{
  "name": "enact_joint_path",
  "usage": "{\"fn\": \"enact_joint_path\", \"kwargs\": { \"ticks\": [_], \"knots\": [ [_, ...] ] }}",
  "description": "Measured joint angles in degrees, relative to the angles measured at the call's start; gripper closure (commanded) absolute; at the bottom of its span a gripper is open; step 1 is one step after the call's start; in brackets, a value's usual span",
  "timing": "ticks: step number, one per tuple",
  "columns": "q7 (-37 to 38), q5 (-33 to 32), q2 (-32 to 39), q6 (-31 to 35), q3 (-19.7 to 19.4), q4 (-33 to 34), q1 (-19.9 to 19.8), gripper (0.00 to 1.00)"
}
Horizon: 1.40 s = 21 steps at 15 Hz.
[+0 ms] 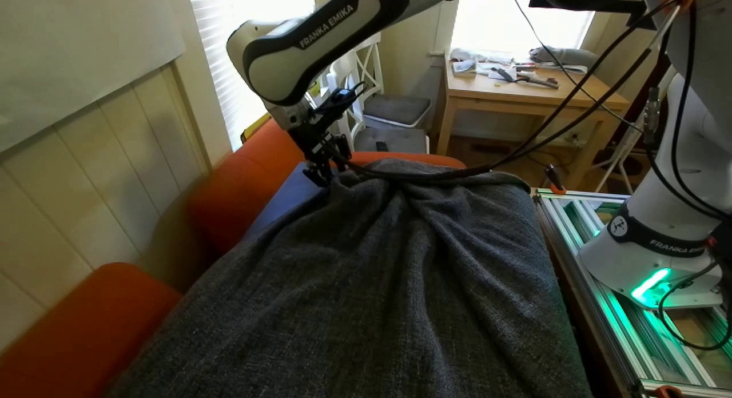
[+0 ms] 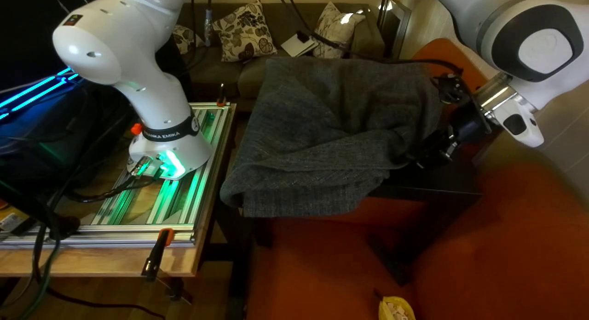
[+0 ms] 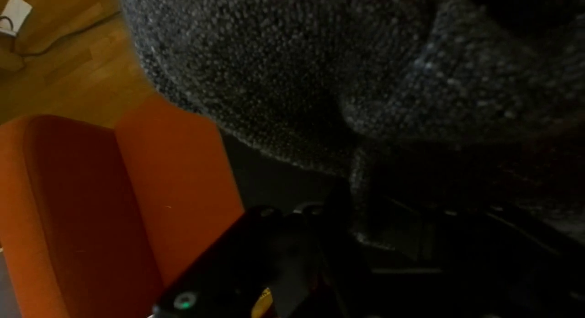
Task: Cover the stool fully with the grey cloth
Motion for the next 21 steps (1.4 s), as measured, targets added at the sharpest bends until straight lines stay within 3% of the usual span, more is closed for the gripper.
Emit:
{"fn": "enact_joint_path", "kwargs": {
  "ticks": [7, 16, 21],
  "knots": [
    [4.8, 2.0, 2.0, -1.2, -0.5, 5.3, 0.1, 1.00],
    [18.7, 1.8, 3.2, 14.1, -4.9, 14.0, 2.3, 1.00],
    [25.9, -2.1, 7.0, 24.8, -8.2, 16.1, 3.9, 1.00]
  ]
}}
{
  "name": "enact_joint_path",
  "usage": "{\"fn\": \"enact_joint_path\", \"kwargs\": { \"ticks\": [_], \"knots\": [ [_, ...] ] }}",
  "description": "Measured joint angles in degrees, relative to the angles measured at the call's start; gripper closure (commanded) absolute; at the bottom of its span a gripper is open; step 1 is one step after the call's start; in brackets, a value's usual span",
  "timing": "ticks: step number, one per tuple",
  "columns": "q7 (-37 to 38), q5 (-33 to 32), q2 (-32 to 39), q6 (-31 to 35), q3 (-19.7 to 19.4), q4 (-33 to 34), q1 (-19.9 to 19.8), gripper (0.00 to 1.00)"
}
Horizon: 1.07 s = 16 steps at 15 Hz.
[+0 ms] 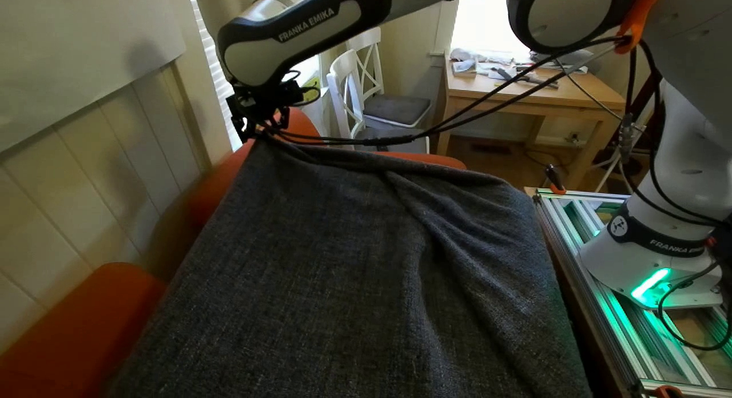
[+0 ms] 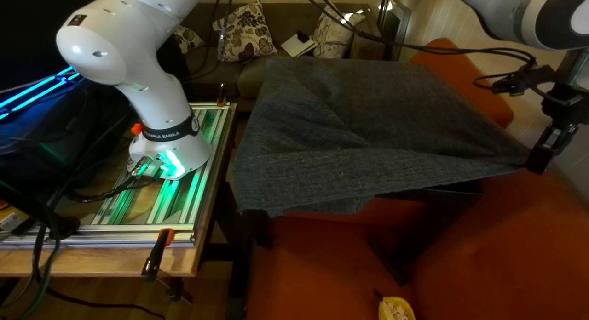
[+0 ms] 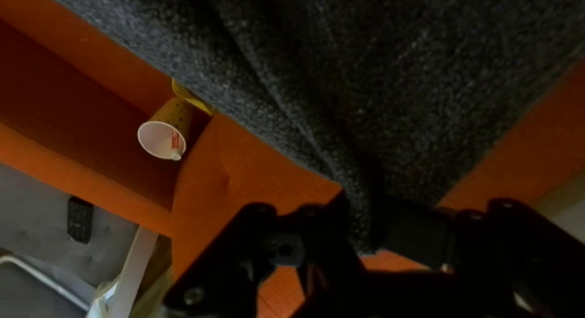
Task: Cover the stool fully with the grey cloth
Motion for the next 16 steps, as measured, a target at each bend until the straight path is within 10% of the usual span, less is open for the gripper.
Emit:
{"fn": "enact_joint_path", "kwargs": {
  "ticks": [12, 13, 16],
  "knots": [
    [23.6, -16.8, 12.8, 19.8, -14.5, 0.4, 8.4, 1.00],
    [25.6, -18.7, 14.0, 20.5, -16.1, 0.3, 9.5, 0.75],
    [31.7, -23.6, 17.0, 20.8, -21.0, 0.3, 12.5, 0.61]
  ]
}}
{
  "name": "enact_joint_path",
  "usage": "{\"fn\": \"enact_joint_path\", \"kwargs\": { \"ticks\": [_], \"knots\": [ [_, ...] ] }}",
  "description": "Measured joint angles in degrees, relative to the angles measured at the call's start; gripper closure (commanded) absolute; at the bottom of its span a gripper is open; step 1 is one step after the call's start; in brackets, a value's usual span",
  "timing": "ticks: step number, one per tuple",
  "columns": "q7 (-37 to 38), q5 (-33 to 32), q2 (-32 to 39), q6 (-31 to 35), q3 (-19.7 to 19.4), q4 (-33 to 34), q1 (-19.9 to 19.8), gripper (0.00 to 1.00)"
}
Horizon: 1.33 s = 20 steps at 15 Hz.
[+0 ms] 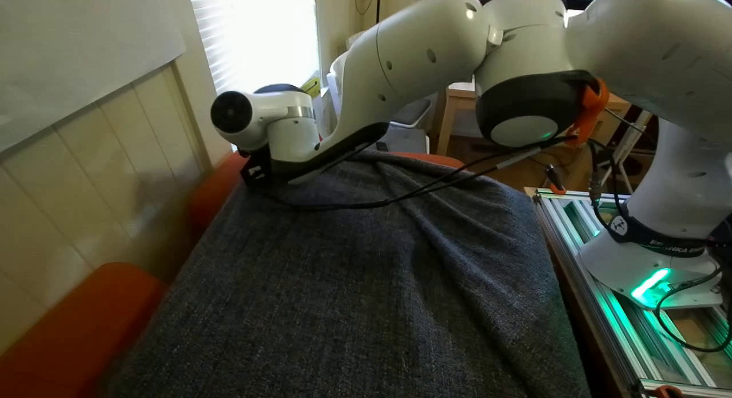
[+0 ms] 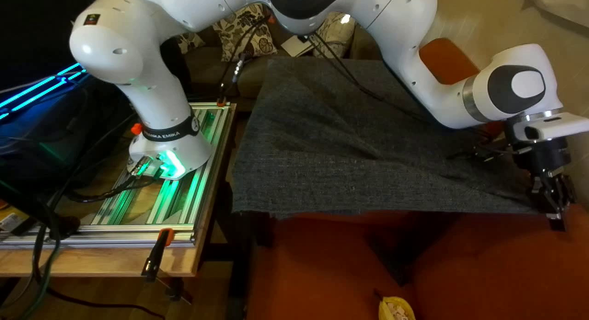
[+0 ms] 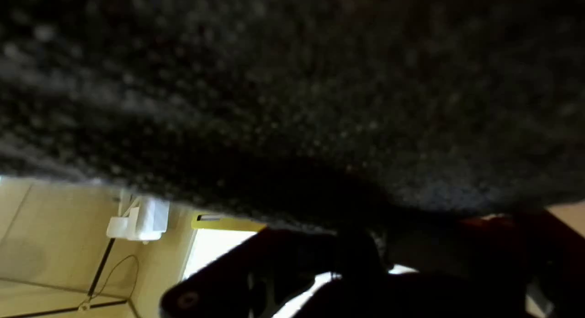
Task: Cover the stool fully with the grey cloth
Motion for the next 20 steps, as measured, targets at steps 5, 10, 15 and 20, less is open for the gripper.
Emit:
{"fn": "enact_joint_path", "kwargs": {
  "ticks": [5, 10, 15, 20],
  "knots": [
    [3.1, 0.9, -2.0, -8.3, -1.4, 0.1, 0.3, 0.27],
    [0.2, 3.0, -11.8, -21.6, 1.7, 0.0, -3.6, 0.00],
    [-9.4, 2.8, -19.6, -35.3, 7.2, -0.6, -5.9, 0.00],
    [-19.7, 3.0, -27.4, -38.0, 13.6, -6.0, -8.5, 0.00]
  ]
}}
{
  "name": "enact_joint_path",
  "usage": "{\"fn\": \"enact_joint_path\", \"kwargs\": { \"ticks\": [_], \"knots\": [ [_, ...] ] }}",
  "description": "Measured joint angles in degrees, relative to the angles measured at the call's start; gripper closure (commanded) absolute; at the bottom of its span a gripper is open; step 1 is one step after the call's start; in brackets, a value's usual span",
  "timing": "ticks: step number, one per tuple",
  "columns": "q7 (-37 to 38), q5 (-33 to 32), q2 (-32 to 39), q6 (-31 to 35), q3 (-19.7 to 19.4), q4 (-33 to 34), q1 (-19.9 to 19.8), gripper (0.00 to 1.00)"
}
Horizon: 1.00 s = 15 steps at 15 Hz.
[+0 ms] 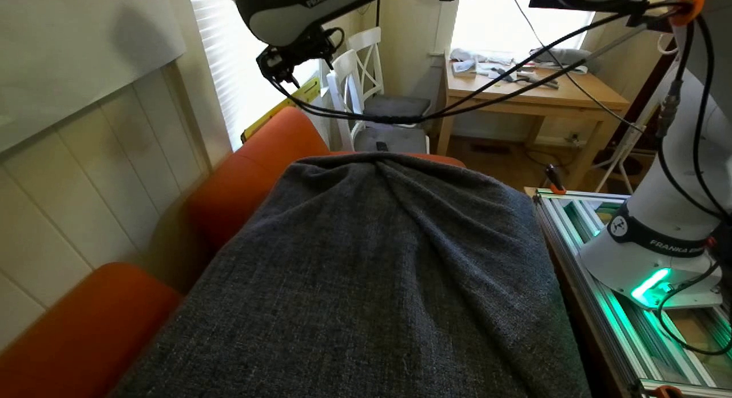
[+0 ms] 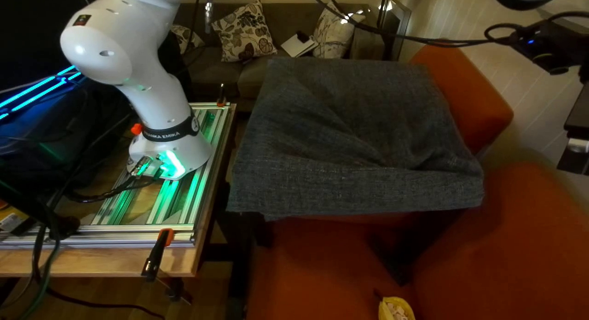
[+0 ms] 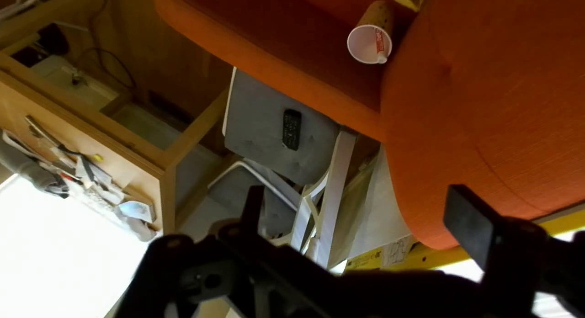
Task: Cover the stool fully with the grey cloth
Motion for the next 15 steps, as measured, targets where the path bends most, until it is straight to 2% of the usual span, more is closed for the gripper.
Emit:
{"fn": "enact_joint_path", "kwargs": {
  "ticks": [7, 15],
  "knots": [
    [-9.6, 6.7, -14.8, 5.9, 6.5, -17.1, -5.2, 0.00],
    [-23.1, 18.8, -31.1, 16.1, 9.5, -37.3, -7.8, 0.00]
  ]
}}
